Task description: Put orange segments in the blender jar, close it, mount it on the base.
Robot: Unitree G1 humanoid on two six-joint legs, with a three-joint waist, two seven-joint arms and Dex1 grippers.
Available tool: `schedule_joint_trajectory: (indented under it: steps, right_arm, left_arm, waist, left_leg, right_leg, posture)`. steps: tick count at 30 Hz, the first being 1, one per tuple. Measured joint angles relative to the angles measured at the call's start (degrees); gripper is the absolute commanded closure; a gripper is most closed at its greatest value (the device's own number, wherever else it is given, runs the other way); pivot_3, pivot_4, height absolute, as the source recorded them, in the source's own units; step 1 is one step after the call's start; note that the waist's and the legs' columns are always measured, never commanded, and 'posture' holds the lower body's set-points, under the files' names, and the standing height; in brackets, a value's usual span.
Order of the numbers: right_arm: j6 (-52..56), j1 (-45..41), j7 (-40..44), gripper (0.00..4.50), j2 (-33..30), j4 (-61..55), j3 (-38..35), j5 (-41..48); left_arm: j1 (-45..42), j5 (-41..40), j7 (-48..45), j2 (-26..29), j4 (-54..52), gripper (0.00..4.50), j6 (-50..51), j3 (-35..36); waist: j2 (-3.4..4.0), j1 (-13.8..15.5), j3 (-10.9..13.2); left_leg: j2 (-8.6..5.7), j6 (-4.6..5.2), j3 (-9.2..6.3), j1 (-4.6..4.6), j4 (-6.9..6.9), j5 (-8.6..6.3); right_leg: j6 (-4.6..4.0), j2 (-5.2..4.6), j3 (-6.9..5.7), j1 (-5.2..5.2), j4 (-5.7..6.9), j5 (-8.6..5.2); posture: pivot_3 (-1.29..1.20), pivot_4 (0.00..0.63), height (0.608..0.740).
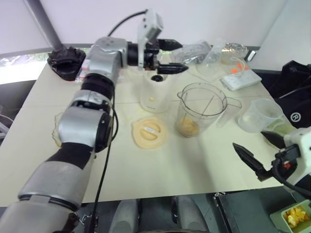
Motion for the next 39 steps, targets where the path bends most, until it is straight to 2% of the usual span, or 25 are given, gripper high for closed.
schedule_joint_trajectory:
  steps: [6,10,12,16,23,30,39]
  right_arm:
    - [-1.63,-5.06,0.2,0.0,5.74,9.54,6.01,-11.52]
    - [-2.56,-8.95,1.54,0.0,7.63,16.54,6.93,-14.43]
    - [-3.22,-13.85,1.58,0.0,8.45,21.86,9.64,-16.9]
    - [-5.54,-23.16,1.7,0.0,9.87,36.07,12.27,-23.09]
    - [-11.12,-34.71,4.64,0.0,9.6,53.64,15.64,-32.82]
    - [-16.09,-44.24,6.04,0.0,9.55,68.44,17.38,-39.22]
    - [-21.35,-53.98,7.54,0.0,9.55,83.7,17.84,-42.86]
  left_arm:
    - [19.43,-0.15,2.54,5.16,-22.24,0.07,9.88,-2.94]
    - [28.55,1.41,7.07,7.95,-32.22,0.07,10.83,-5.07]
    - [34.84,1.73,9.1,10.51,-37.45,0.07,11.73,-5.17]
    - [45.39,0.94,13.07,9.8,-45.12,0.07,17.66,-6.24]
    - [49.11,-1.43,18.18,9.06,-55.06,0.07,22.66,-7.51]
    - [50.74,-3.24,21.16,10.28,-57.91,0.07,25.01,-7.83]
    - [52.26,-4.05,23.68,10.73,-59.63,0.07,25.03,-8.28]
  waist:
    - [-0.01,-0.18,0.02]
    - [-0.12,0.22,0.0]
    - [-0.36,-0.06,-0.09]
    - [0.02,0.0,-0.05]
    - [0.14,-0.4,-0.11]
    - [0.22,-1.55,-0.13]
    - [0.25,-1.78,-0.13]
  left_leg:
    - [0.05,-0.01,0.03,0.22,-0.02,-0.01]
    - [0.06,-0.01,-0.12,0.23,-0.09,0.0]
    - [0.13,-0.01,-0.15,0.31,-0.15,-0.01]
    - [0.03,0.0,0.01,0.49,-0.13,-0.01]
    - [-0.08,0.01,0.07,0.54,-0.14,-0.02]
    - [-0.1,0.01,0.07,0.57,-0.15,-0.01]
    - [-0.11,0.01,0.07,0.58,-0.16,-0.02]
  right_leg:
    - [-0.02,-0.08,0.03,0.21,-0.1,0.0]
    - [-0.02,-0.04,-0.1,0.25,-0.08,-0.01]
    - [-0.04,0.06,-0.15,0.29,-0.1,-0.01]
    - [-0.04,-0.11,-0.02,0.42,-0.07,-0.01]
    - [-0.01,-0.05,-0.01,0.46,-0.07,-0.02]
    - [0.01,-0.02,0.01,0.47,-0.02,-0.03]
    - [0.02,0.0,0.02,0.47,-0.02,-0.03]
  posture:
    - [0.0,0.15,0.74]
    - [0.0,0.15,0.74]
    - [0.0,0.15,0.74]
    - [0.0,0.15,0.74]
    - [0.0,0.15,0.74]
    - [0.0,0.15,0.74]
    - [0.0,0.15,0.74]
